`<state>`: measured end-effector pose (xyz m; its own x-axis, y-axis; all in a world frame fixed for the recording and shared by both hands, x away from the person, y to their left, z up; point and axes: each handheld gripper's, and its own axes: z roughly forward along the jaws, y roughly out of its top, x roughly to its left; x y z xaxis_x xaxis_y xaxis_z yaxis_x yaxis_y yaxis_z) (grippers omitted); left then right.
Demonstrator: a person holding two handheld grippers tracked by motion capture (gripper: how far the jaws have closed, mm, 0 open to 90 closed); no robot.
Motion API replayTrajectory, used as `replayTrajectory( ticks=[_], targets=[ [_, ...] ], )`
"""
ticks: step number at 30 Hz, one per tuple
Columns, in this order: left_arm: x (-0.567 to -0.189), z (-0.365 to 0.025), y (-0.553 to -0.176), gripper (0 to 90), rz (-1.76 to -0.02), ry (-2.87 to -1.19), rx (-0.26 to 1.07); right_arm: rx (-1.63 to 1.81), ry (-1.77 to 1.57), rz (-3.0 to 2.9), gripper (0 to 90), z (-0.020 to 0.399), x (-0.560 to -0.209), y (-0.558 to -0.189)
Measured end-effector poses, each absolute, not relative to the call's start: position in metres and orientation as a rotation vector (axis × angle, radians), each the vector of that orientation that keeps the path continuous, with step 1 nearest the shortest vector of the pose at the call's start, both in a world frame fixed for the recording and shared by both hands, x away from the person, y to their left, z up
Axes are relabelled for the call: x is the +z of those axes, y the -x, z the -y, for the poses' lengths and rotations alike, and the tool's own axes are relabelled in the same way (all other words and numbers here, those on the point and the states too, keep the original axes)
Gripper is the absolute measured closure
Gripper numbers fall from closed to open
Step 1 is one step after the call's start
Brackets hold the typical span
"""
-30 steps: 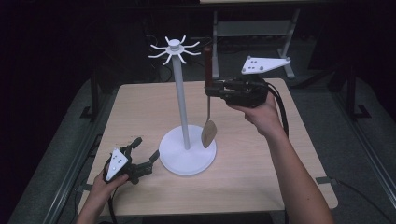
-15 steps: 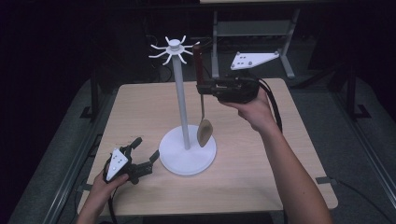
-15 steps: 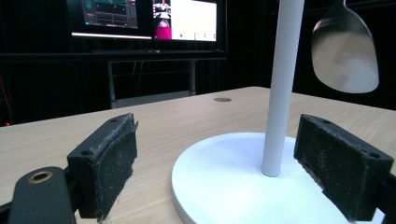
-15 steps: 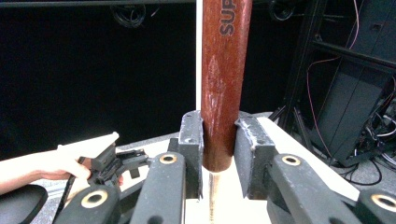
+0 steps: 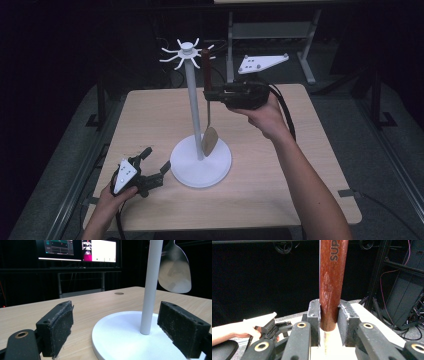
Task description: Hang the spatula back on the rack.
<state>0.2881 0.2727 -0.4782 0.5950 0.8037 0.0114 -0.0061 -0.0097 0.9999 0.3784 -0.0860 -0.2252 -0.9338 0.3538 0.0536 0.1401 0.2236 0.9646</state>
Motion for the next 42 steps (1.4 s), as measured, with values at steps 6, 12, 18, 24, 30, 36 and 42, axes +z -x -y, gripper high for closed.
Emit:
replayTrajectory(
  ticks=[6,12,18,24,30,36,42],
  targets=[
    [-0.478,-0.272,-0.288,12.6,-0.719,-1.452,0.737,1.819,-0.477,-2.314,68.1,0.091,-0.226,-0.376],
    [-0.478,-0.272,-0.288,12.6,-0.719,-1.453,0.737,1.824,-0.478,-2.319,63.9,0.098,-0.228,-0.372],
    [-0.478,-0.272,-0.288,12.6,-0.72,-1.456,0.738,1.793,-0.511,-2.314,57.5,0.106,-0.233,-0.372],
    [-0.478,-0.272,-0.288,12.6,-0.722,-1.456,0.739,1.738,-0.557,-2.3,51.8,0.117,-0.241,-0.371],
    [-0.478,-0.272,-0.288,12.6,-0.716,-1.453,0.742,1.71,-0.608,-2.29,48.8,0.129,-0.252,-0.37],
    [-0.478,-0.272,-0.288,12.6,-0.717,-1.449,0.741,1.646,-0.671,-2.294,43.7,0.141,-0.267,-0.369],
    [-0.478,-0.272,-0.288,12.6,-0.717,-1.449,0.742,1.583,-0.753,-2.295,39.7,0.154,-0.288,-0.37]
  ],
)
